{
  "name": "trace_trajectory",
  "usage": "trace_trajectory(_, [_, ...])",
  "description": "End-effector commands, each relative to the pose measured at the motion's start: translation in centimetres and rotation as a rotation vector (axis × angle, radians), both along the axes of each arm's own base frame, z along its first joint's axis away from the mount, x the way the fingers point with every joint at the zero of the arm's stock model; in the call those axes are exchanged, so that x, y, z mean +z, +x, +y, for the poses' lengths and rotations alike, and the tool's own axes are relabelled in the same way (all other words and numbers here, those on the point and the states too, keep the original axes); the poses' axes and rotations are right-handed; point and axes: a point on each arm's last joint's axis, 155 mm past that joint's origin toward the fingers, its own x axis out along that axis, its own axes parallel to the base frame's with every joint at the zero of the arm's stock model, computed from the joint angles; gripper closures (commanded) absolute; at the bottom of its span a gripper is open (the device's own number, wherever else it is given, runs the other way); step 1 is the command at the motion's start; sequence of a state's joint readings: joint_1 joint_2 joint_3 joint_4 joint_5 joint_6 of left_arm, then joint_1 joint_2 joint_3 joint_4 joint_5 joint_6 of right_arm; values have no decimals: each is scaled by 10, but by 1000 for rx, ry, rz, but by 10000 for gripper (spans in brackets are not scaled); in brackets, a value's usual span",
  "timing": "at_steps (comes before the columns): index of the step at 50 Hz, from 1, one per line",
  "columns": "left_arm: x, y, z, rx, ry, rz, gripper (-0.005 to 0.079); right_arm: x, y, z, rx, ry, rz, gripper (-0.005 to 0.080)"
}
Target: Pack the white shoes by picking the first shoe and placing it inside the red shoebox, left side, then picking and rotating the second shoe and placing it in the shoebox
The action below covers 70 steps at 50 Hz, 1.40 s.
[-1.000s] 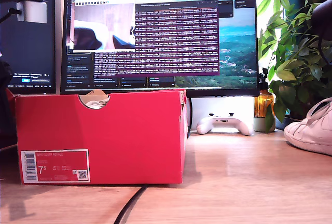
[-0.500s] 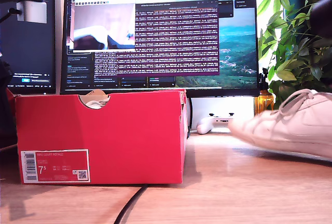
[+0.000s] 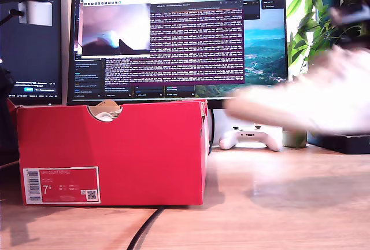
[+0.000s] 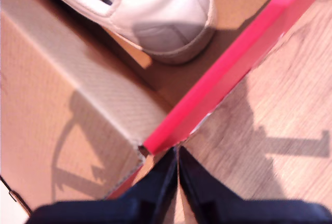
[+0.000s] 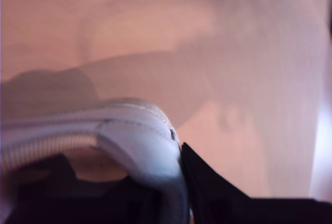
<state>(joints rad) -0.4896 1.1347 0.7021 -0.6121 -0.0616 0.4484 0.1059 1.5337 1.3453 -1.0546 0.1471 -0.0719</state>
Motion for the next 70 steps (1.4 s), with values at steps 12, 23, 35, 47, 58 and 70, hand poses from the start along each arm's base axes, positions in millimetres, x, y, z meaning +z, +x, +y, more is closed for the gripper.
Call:
trace_trajectory(12, [-3,-1,-1,2,-2,7,760,59,39,93,517,112,-244,765])
trace_trajectory(23, [-3,-1,-1,2,-2,7,760,101,61,151,706,132,-459,765])
trace_trajectory(35, [-3,-1,-1,2,-2,7,760,156,80,202,845,114,-733,765])
trace_trajectory(47, [-3,-1,-1,2,-2,7,760,193,93,228,882,114,-924,765])
trace_trajectory(58, [-3,-1,-1,1,-3,5,760,208,101,242,892,121,-1015,765])
trace_trajectory(70, [-3,-1,-1,1,-2,6,760,187,118,263,926,146,-986,765])
